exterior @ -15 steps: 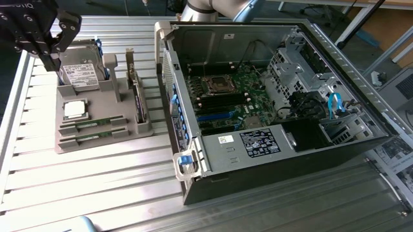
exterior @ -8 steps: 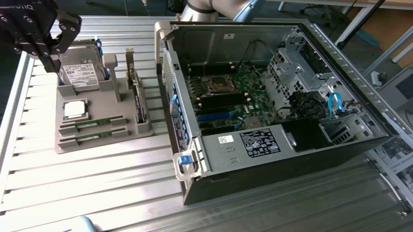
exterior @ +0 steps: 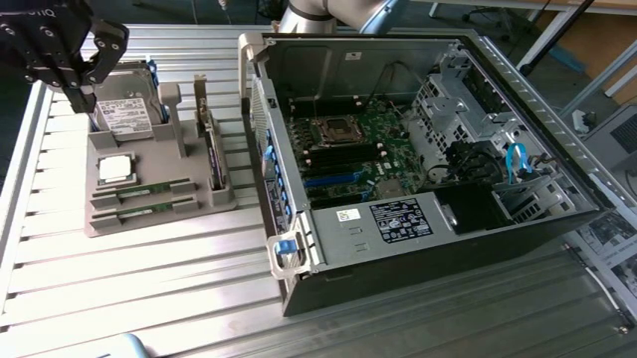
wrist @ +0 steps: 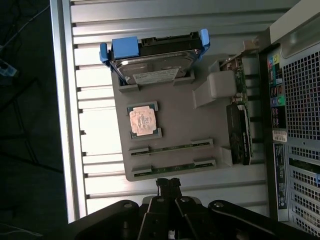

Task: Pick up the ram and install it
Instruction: 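Reach for the ram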

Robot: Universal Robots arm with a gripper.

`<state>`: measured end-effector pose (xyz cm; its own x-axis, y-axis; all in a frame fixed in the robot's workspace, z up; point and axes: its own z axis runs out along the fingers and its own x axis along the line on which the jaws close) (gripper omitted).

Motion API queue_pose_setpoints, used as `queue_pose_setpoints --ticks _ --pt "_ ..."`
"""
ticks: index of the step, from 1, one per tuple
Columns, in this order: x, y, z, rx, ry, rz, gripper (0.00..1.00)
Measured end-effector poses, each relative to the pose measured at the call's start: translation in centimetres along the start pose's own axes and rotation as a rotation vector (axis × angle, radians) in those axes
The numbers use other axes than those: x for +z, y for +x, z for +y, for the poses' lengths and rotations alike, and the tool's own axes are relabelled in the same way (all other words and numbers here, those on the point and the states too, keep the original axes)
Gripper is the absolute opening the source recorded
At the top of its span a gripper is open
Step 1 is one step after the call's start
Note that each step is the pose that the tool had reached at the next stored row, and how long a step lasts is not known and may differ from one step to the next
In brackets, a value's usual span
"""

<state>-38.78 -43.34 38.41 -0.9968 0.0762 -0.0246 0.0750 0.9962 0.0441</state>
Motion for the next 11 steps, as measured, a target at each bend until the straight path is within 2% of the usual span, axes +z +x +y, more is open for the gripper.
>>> queue_pose_setpoints --ticks 11 --pt "0.16 -0.53 -0.06 0.0 0.0 0.0001 0.11"
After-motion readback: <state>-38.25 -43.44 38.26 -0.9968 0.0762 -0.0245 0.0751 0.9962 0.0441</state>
